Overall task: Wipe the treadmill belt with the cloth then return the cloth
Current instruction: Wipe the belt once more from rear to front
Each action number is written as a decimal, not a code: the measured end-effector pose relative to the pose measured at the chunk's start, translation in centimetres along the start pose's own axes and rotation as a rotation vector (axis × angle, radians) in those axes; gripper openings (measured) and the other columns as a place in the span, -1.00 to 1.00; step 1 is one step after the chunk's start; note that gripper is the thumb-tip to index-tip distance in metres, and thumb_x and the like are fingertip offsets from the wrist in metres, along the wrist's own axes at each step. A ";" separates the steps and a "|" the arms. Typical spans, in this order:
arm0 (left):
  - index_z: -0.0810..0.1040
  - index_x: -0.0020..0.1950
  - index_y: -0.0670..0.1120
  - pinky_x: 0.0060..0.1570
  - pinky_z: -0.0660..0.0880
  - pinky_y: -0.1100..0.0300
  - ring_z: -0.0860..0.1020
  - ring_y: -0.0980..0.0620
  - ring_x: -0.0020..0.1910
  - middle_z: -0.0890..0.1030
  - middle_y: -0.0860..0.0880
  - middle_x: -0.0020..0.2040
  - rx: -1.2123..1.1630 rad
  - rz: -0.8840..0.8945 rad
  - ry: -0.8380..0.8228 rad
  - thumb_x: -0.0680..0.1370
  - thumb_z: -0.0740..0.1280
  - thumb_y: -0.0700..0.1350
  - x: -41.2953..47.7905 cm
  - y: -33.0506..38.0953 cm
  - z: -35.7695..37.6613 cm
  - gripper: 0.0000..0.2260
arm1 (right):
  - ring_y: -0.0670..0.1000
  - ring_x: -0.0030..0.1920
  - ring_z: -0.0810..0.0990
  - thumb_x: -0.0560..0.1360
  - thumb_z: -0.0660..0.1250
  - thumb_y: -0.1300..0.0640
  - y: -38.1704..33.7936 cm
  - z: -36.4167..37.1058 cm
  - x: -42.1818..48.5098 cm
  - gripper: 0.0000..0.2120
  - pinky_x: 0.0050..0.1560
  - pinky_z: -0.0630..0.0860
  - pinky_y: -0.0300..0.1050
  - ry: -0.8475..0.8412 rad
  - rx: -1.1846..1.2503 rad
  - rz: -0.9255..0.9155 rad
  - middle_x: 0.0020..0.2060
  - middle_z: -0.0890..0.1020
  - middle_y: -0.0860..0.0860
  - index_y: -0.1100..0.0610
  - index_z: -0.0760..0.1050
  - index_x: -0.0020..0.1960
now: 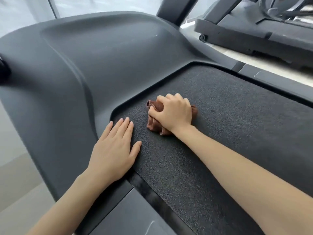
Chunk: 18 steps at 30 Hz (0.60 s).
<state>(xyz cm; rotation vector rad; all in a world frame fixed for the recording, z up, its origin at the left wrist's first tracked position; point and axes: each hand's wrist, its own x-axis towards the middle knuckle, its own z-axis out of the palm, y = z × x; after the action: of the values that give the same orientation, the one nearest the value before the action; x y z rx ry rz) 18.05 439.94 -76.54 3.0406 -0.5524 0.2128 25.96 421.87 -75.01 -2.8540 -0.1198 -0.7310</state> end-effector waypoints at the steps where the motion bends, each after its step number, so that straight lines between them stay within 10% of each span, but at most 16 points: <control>1: 0.49 0.31 -0.27 0.33 0.11 0.02 0.46 -0.15 0.31 0.51 -0.20 0.30 -0.003 0.002 -0.005 0.54 0.02 0.14 0.0 0.1 -0.1 -0.41 | 0.16 -0.08 0.51 0.41 0.18 -0.21 -0.2 0.6 1.2 -0.66 -0.12 0.29 -0.02 -0.047 -0.030 0.041 -0.20 0.60 0.03 0.02 0.56 -0.14; 18: -0.09 0.56 -0.10 0.42 -0.27 0.20 -0.16 0.05 0.53 -0.09 -0.04 0.57 -0.079 0.070 -0.090 0.27 -0.46 0.31 2.1 -0.5 -1.0 -0.06 | 0.08 -0.24 0.48 0.36 0.22 -0.21 1.0 -3.3 -7.8 -0.72 -0.19 0.37 -0.05 0.093 0.078 -0.121 -0.35 0.52 -0.05 -0.02 0.55 -0.26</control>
<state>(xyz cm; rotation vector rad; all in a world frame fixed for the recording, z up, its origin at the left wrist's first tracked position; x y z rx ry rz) 20.03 439.75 -75.27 2.9688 -0.6572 0.0553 17.71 419.99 -76.12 -2.7525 -0.3022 -0.8606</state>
